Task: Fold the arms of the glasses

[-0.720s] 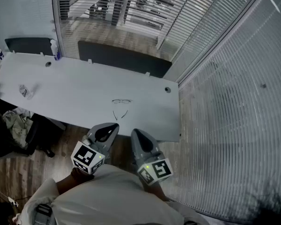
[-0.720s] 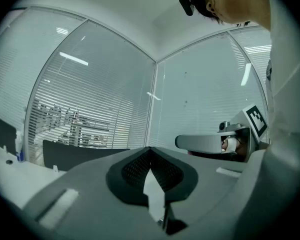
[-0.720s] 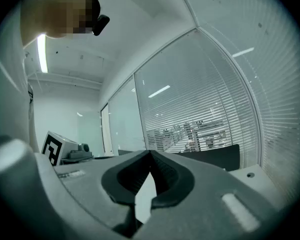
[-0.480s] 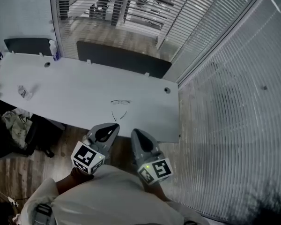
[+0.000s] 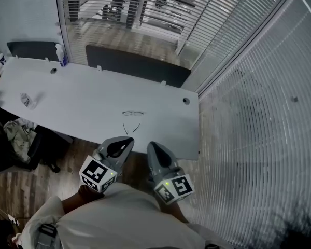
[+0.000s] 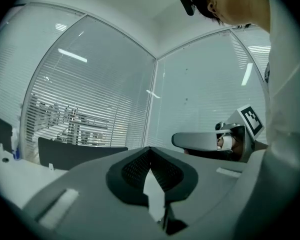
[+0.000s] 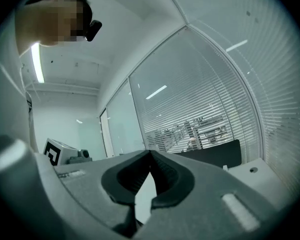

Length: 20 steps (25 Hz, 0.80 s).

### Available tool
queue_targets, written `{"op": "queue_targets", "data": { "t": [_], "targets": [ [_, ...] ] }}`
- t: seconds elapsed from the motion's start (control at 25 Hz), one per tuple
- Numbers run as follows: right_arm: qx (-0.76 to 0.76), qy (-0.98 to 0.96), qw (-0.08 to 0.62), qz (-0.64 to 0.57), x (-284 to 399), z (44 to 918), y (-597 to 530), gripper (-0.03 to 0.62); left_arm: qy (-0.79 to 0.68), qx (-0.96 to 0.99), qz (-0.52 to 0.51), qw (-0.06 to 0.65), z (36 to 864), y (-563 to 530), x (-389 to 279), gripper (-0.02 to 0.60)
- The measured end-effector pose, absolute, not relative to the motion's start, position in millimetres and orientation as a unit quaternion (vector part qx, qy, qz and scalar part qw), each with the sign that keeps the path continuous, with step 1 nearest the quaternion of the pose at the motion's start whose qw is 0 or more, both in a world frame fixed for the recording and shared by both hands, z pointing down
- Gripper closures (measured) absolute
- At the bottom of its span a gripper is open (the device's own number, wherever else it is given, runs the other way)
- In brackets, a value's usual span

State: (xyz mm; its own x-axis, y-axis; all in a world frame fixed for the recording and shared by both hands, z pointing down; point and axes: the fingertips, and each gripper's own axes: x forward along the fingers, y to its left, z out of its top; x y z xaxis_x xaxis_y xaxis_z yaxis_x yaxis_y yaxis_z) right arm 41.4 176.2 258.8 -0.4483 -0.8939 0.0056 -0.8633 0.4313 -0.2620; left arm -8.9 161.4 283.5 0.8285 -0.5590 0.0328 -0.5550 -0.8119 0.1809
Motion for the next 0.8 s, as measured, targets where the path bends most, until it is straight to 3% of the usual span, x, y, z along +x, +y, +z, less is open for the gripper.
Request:
{"op": "queue_targets", "data": {
  "t": [0.8],
  "targets": [
    [-0.482, 0.861, 0.055, -0.153, 71.6, 276.1, 154.8, 0.594, -0.339, 0.934, 0.005, 0.110, 292.6, 129.6, 13.7, 0.578]
  ]
}}
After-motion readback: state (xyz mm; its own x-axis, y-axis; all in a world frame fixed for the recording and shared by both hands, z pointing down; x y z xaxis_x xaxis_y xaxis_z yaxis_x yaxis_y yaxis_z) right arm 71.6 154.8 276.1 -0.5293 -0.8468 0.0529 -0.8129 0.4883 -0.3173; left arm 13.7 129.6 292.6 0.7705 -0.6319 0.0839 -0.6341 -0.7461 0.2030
